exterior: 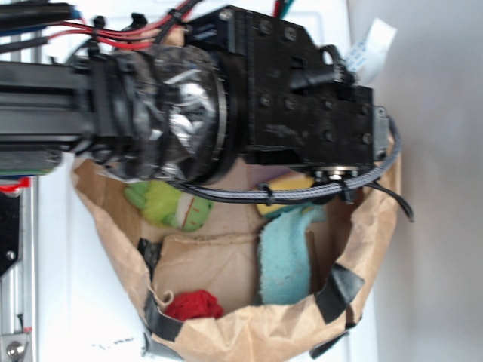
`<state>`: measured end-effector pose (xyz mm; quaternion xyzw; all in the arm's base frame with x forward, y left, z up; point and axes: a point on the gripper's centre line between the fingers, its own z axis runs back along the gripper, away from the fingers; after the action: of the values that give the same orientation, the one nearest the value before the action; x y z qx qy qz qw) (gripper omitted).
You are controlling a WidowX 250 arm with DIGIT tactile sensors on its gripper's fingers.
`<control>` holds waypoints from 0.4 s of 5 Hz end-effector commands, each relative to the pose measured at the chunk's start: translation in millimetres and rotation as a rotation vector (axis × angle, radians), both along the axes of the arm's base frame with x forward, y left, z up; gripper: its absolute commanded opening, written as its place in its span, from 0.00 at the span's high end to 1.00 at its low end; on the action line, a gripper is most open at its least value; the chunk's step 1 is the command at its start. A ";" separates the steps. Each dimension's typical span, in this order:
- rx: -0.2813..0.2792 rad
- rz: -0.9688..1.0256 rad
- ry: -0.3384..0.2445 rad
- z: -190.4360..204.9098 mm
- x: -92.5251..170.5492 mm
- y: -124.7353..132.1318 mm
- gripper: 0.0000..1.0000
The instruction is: Grab the blue block.
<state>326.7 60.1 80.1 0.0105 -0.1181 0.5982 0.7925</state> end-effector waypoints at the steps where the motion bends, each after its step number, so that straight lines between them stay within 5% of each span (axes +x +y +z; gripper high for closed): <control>1: -0.019 0.020 -0.014 21.7 -15.5 18.6 0.00; 2: -0.036 0.021 -0.016 18.8 -35.4 20.9 0.00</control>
<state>295.4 68.2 78.4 0.0066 -0.0825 0.5987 0.7967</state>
